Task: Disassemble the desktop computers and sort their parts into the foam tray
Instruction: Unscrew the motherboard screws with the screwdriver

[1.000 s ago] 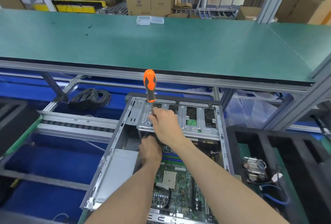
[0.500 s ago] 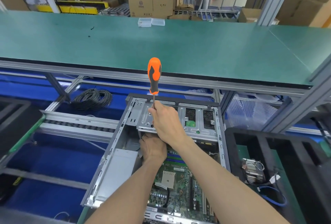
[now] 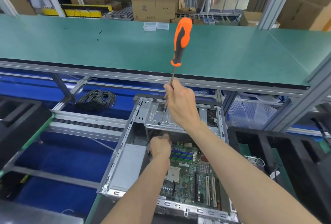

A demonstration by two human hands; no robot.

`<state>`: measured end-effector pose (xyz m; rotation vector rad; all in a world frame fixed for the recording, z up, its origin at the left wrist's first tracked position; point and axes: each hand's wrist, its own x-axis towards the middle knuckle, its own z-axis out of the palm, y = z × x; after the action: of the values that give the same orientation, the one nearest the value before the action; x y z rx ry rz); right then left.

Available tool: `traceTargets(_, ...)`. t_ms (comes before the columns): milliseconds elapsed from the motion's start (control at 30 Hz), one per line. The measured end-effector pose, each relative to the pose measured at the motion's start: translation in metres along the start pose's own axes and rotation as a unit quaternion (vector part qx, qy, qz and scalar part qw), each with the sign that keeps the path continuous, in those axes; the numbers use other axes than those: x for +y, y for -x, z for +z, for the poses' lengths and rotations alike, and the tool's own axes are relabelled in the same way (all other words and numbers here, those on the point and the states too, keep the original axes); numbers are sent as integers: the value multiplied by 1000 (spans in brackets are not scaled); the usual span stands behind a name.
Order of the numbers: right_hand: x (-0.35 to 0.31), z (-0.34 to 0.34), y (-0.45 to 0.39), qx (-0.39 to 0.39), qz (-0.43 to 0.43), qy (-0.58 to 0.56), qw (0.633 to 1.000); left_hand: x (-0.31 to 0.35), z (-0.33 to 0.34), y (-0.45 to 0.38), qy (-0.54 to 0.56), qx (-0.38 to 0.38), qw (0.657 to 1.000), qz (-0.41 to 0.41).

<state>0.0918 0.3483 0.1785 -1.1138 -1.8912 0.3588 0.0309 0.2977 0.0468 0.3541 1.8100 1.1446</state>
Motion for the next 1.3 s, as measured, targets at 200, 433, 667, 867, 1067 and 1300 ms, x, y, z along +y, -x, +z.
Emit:
traceTargets(200, 6, -19, 38, 31, 12, 5, 999, 1, -7, 10, 66, -59, 996, -19)
traceTargets(433, 1, -33, 64, 55, 9, -21, 998, -1, -12, 27, 171, -108, 979, -15)
traceTargets(667, 16, -29, 108, -13, 52, 20, 998, 0, -20, 33, 46, -100, 991, 74)
traceTargets(867, 16, -23, 131, -14, 93, 10, 995, -9, -24, 36, -70, -145, 986, 47)
traceTargets(1067, 21, -24, 144, -22, 97, 74, 992, -14, -22, 44, 24, -203, 979, -24)
traceTargets(1300, 35, -16, 162, -46, 177, 80, 980, -1, -46, 74, -162, -130, 928, 309)
